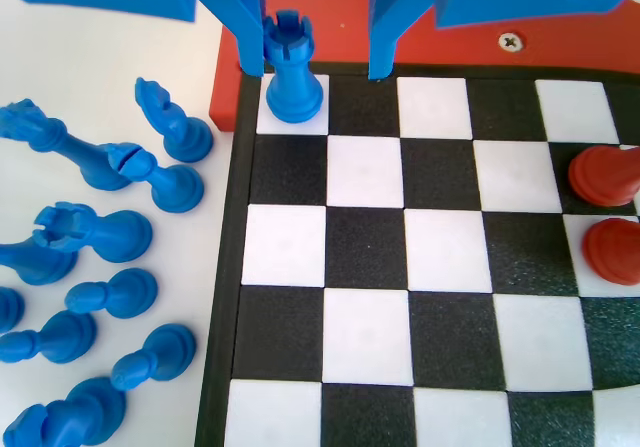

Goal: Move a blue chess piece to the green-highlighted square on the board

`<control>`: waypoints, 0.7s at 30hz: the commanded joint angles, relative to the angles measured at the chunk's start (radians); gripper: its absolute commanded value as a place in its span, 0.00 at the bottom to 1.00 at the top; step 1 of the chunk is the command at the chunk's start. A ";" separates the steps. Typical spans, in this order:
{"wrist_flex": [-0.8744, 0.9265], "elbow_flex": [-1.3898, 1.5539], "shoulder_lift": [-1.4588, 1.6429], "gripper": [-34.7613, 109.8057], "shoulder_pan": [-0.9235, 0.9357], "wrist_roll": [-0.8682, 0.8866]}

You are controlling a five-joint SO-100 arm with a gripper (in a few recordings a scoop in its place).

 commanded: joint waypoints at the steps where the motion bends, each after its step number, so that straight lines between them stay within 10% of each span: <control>1: 0.011 -0.063 0.044 0.33 -0.011 -0.006; 21: 0.061 -0.006 0.160 0.25 -0.002 -0.017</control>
